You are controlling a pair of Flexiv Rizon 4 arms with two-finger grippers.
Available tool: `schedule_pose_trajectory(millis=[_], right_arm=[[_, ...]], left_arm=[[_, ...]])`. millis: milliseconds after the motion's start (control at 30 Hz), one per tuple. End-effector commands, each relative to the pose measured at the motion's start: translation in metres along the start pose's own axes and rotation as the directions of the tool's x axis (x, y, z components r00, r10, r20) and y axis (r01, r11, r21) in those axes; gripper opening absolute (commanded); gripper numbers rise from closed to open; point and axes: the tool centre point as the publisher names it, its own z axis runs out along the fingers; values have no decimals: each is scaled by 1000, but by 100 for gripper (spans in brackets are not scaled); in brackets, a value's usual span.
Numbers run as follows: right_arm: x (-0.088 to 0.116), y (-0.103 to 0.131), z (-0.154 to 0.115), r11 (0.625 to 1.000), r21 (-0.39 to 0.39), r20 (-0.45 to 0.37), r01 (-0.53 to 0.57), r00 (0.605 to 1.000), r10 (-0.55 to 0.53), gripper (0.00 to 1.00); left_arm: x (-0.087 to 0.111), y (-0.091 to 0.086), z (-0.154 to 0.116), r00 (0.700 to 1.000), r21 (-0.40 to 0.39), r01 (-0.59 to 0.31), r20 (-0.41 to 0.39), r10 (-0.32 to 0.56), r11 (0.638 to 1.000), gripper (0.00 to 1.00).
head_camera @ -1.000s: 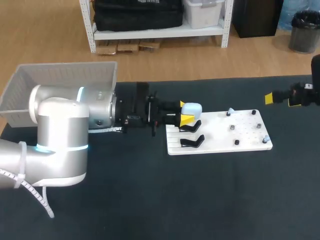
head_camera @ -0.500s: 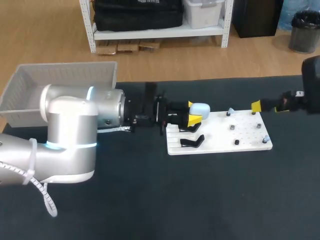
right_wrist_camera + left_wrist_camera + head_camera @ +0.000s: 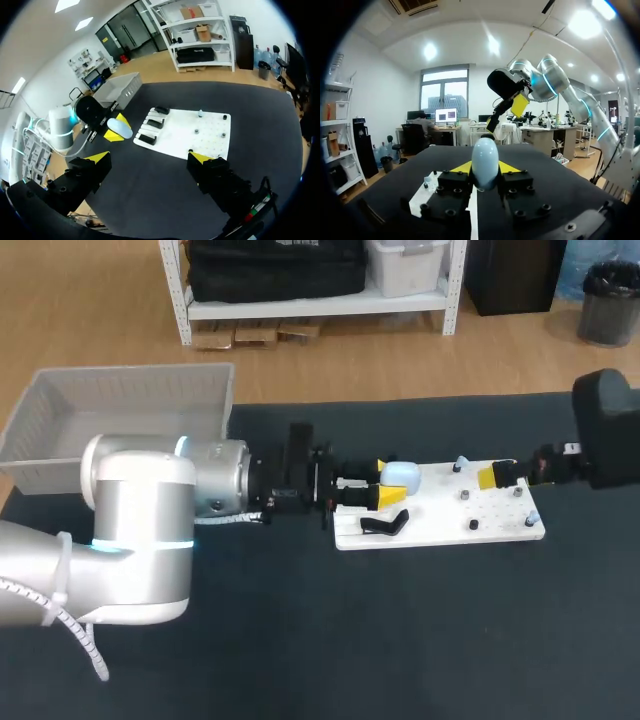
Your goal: Pick up each earbud case from the left stands, insert the matching earbuds, close the lid, and place the case in the box.
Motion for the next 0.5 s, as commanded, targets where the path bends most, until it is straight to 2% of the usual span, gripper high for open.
schedule_pose_trajectory(millis=[33,500], right_arm=[[5,5,5,996,84,-5,-3,1000,3,100],[12,19,12,996,93,-29,18,999,-15,100]], left_arm=[[2,-5,-3,1000,-11,0,1,0,1000,0],[8,-7,-9,1000,-9,-7,-9,6,1000,0]])
